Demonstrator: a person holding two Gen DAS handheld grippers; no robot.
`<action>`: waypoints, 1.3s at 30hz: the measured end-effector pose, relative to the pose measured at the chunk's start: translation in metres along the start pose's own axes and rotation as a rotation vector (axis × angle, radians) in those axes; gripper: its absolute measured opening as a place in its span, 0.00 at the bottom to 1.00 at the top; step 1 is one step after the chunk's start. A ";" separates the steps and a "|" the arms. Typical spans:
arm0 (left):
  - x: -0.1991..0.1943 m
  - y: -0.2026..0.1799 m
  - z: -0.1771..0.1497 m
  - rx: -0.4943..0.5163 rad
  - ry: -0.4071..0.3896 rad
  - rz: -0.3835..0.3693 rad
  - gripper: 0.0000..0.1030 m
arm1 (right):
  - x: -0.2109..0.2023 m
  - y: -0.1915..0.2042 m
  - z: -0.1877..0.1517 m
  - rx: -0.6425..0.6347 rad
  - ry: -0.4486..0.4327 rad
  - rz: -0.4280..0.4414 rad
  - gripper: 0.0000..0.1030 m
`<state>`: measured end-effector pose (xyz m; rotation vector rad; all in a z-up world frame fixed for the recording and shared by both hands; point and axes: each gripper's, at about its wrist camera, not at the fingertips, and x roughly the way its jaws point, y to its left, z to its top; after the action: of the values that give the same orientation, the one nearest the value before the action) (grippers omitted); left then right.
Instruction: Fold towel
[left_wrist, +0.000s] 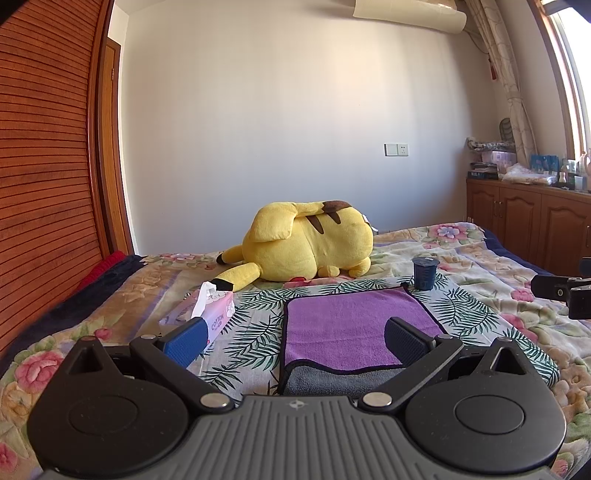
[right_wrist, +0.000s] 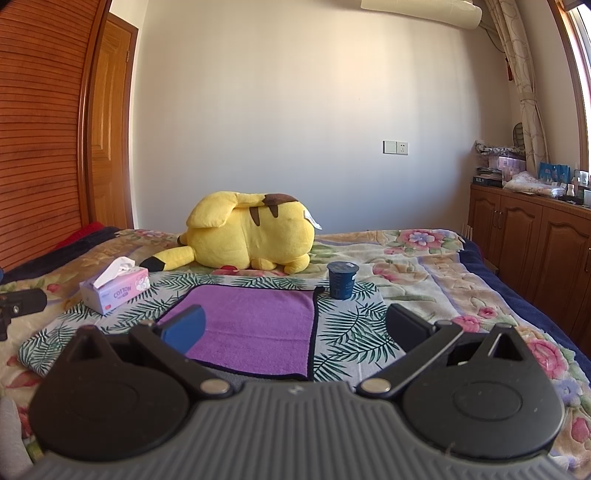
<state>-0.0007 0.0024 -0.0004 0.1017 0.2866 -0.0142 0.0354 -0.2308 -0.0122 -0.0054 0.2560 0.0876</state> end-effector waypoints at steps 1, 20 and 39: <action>0.000 0.000 0.000 0.000 0.000 0.000 0.84 | 0.000 0.000 0.000 0.000 0.000 0.000 1.00; 0.000 0.006 0.005 0.002 0.003 0.000 0.84 | 0.000 0.001 0.000 0.000 0.000 0.000 1.00; 0.016 -0.001 -0.002 0.048 0.116 -0.015 0.84 | 0.010 0.006 -0.004 -0.020 0.068 0.029 1.00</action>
<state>0.0136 0.0014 -0.0072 0.1482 0.4025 -0.0300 0.0434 -0.2242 -0.0181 -0.0243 0.3229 0.1192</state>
